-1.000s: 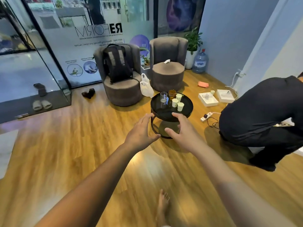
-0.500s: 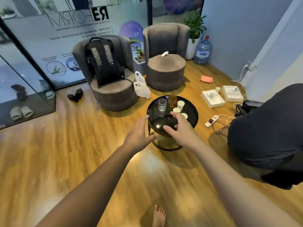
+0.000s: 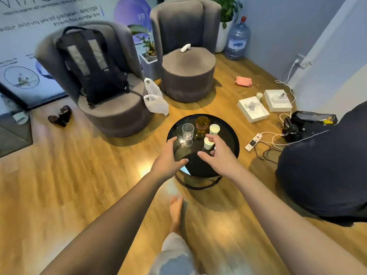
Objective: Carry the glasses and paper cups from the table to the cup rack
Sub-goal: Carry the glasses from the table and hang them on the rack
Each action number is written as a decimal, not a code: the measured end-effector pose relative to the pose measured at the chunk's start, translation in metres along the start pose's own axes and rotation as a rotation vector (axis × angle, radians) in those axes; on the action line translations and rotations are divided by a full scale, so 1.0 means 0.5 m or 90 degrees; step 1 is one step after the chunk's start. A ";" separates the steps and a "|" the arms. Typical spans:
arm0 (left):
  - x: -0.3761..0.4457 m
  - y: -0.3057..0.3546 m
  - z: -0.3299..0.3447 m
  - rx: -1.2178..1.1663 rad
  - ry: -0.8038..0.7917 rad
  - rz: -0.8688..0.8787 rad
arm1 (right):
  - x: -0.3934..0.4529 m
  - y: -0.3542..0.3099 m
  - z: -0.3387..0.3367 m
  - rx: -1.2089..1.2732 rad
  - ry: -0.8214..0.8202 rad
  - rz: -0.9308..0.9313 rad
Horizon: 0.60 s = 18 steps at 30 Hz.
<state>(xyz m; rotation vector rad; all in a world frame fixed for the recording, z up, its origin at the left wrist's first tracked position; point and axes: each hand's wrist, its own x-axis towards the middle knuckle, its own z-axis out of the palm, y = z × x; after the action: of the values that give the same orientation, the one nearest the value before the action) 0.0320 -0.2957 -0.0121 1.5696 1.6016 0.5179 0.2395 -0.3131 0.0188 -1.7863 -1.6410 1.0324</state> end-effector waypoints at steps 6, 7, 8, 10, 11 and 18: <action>0.233 -0.045 0.024 -0.002 -0.078 -0.049 | 0.226 0.054 0.037 0.024 -0.017 0.100; 0.276 -0.055 0.025 -0.007 -0.084 -0.061 | 0.269 0.063 0.047 0.023 -0.025 0.110; 0.320 -0.064 0.026 -0.009 -0.090 -0.072 | 0.310 0.072 0.057 0.018 -0.031 0.123; 0.408 -0.085 0.032 -0.003 -0.106 -0.079 | 0.385 0.093 0.079 0.012 -0.031 0.139; 0.445 -0.094 0.034 0.007 -0.115 -0.077 | 0.412 0.102 0.089 0.017 -0.028 0.143; 0.679 -0.195 0.097 0.056 -0.180 -0.109 | 0.609 0.212 0.192 0.041 -0.025 0.192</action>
<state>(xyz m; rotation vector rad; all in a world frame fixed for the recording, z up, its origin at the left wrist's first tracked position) 0.0455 0.0042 -0.2042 1.4779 1.5378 0.1275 0.2222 -0.0424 -0.1804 -2.0226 -1.3684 1.2436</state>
